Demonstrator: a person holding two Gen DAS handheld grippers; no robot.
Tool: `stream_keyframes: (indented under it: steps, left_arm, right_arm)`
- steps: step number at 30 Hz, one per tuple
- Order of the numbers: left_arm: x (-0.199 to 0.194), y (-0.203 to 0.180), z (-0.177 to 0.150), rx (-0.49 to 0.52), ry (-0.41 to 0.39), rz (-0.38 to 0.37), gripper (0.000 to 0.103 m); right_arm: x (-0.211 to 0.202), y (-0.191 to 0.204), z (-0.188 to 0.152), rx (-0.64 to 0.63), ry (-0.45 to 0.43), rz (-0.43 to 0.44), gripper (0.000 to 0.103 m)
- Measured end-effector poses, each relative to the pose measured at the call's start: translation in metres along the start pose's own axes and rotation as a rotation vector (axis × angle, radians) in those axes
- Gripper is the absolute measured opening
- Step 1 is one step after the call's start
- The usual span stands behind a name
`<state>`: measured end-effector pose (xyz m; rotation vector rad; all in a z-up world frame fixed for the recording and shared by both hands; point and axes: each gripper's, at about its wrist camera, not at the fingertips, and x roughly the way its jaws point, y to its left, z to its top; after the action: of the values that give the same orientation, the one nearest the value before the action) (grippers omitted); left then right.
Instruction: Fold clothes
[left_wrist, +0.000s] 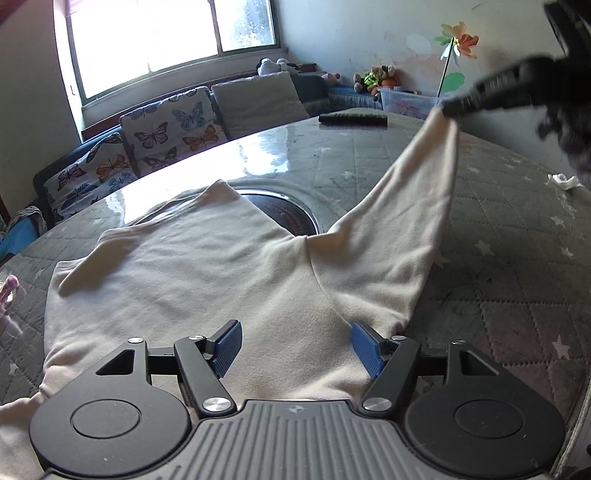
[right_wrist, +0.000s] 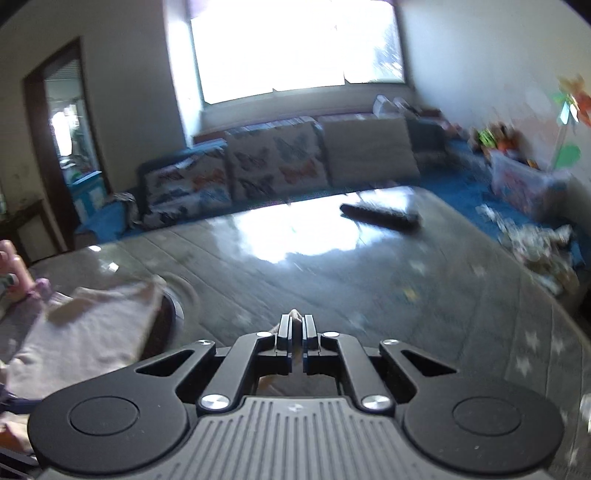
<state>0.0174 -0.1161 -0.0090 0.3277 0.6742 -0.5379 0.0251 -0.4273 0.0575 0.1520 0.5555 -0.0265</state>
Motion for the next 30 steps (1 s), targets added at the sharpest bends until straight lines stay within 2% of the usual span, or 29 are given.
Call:
stream_keyframes:
  steps: [5,10,15,20,23,25,30]
  left_arm:
    - [-0.017,0.014,-0.003,-0.036,-0.037,0.010,0.070]
    - [-0.041,0.036,-0.015,-0.081,-0.072,0.054,0.071]
    - [-0.065,0.063,-0.035,-0.160,-0.085,0.124,0.072]
    - [-0.081,0.083,-0.055,-0.229,-0.079,0.179,0.073]
    - [-0.086,0.089,-0.063,-0.257,-0.072,0.195,0.073]
    - [-0.088,0.092,-0.067,-0.267,-0.070,0.202,0.073]
    - [-0.089,0.093,-0.067,-0.276,-0.075,0.208,0.073]
  right_arm:
    - [-0.025,0.049,0.031,-0.108,-0.065,0.108,0.004]
    - [-0.036,0.111,0.045,-0.230,-0.091,0.225,0.004]
    - [-0.029,0.175,0.047,-0.337,-0.073,0.341,0.004]
    - [-0.014,0.238,0.030,-0.416,-0.018,0.457,0.004]
    - [-0.003,0.262,0.013,-0.435,0.041,0.514,0.005]
    - [0.001,0.273,0.000,-0.435,0.086,0.549,0.010]
    - [-0.002,0.262,-0.006,-0.457,0.107,0.547,0.023]
